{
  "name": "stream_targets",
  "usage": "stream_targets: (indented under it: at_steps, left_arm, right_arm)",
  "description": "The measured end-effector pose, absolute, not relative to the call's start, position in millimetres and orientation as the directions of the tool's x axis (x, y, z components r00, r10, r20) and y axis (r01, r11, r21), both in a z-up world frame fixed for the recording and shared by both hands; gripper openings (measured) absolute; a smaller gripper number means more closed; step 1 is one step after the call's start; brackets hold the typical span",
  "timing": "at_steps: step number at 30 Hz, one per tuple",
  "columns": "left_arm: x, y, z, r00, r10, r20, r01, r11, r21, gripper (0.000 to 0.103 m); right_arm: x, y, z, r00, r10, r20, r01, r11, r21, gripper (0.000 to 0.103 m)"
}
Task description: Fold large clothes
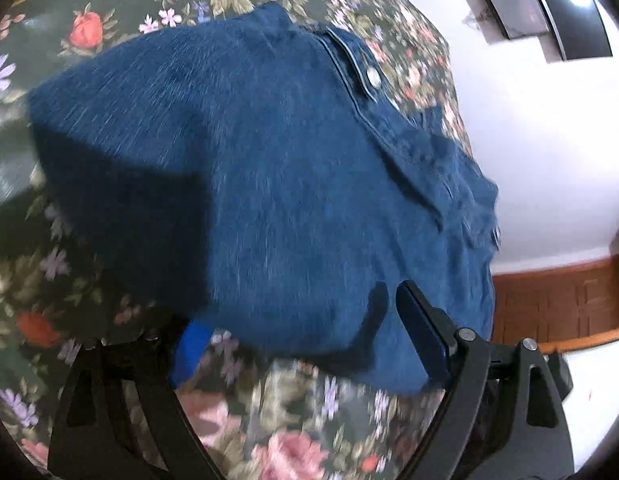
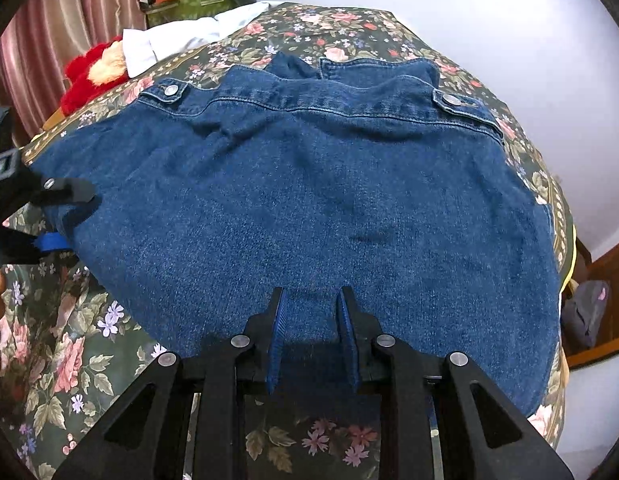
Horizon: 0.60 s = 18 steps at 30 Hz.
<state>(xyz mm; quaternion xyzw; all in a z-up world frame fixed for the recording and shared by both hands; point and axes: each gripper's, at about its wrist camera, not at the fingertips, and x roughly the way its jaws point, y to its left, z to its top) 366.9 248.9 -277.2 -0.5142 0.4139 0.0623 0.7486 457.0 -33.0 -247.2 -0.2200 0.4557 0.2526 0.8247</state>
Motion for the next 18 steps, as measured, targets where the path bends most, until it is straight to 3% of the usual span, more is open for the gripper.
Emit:
stream_targets:
  at_steps: [3, 4, 7, 8, 10, 13, 18]
  left_arm:
    - [379, 257, -284, 0.658, -0.274, -0.701, -0.553, 0.456, -0.697, 0.086]
    - [382, 260, -288, 0.659, -0.242, -0.712, -0.576, 0.447, -0.685, 0.08]
    - [388, 264, -287, 0.678, -0.163, -0.716, -0.618, 0.401, -0.677, 0.076]
    - [390, 263, -284, 0.668, -0.131, -0.732, -0.633, 0.417, -0.652, 0.064]
    - [397, 258, -272, 0.63, -0.027, -0.776, -0.67, 0.486, -0.561, 0.051]
    - [396, 248, -248, 0.652, 0.058, -0.756, -0.641, 0.574, -0.509, 0.033]
    - [386, 235, -192, 0.721, 0.137, -0.679, -0.559, 0.695, -0.453, 0.027]
  right_arm:
    - [458, -36, -246, 0.45, 0.229, -0.863, -0.616, 0.779, -0.115, 0.022]
    - [458, -36, -246, 0.448, 0.233, -0.863, -0.616, 0.78, -0.109, 0.022]
    - [460, -40, -246, 0.434, 0.254, -0.864, -0.611, 0.788, -0.075, 0.022]
    - [461, -41, -245, 0.43, 0.261, -0.864, -0.608, 0.791, -0.063, 0.022]
    - [462, -43, -244, 0.419, 0.276, -0.865, -0.606, 0.795, -0.04, 0.022]
    - [462, -45, -240, 0.405, 0.284, -0.869, -0.602, 0.798, -0.02, 0.022]
    - [457, -44, -224, 0.376, 0.298, -0.877, -0.625, 0.78, -0.003, 0.022]
